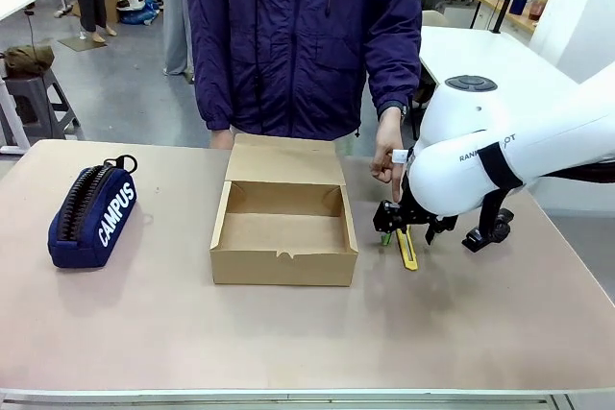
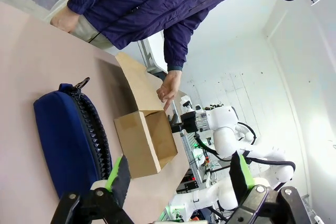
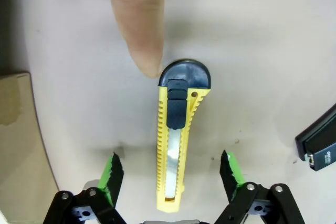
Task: Pack the item into the box.
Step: Pick up the item indicated by the person and place it inside the Mailer Box.
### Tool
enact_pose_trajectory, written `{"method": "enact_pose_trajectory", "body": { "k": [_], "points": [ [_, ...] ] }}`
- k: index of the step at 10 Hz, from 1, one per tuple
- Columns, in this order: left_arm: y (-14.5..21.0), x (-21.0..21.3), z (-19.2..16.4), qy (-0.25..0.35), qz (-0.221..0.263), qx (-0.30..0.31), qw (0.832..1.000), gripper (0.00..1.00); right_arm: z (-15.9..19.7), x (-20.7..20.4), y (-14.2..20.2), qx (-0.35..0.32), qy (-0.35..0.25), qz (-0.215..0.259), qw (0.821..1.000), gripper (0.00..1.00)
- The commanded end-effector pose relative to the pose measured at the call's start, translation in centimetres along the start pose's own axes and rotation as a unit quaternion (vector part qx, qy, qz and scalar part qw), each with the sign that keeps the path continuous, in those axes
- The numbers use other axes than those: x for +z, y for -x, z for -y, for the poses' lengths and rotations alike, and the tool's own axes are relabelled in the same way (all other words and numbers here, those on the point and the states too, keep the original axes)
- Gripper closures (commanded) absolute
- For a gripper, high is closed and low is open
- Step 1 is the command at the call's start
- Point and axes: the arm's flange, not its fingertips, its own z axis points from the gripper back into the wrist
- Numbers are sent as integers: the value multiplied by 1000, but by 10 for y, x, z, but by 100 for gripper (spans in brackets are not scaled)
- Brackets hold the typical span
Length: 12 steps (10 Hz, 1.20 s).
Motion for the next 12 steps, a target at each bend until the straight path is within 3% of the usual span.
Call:
{"method": "enact_pose_trajectory", "body": {
  "k": [1,2,3,5,6,7,12],
  "points": [
    [0,0,4,7,3,-6,1000,0,-4,-3,-2,-15,21,23,999,59],
    [0,0,4,7,3,-6,1000,0,-4,-3,-2,-15,24,22,999,76],
    [0,0,4,7,3,-6,1000,0,-4,-3,-2,-15,25,23,999,100],
    [0,0,4,7,3,-6,1000,0,-4,-4,-1,-13,30,22,999,100],
    [0,0,4,7,3,-6,1000,0,-6,-6,-2,-12,34,22,999,95],
    [0,0,4,7,3,-6,1000,0,-6,-7,-2,-11,36,21,999,100],
    [0,0,4,7,3,-6,1000,0,11,9,3,3,30,-1,1000,100]
  ]
}}
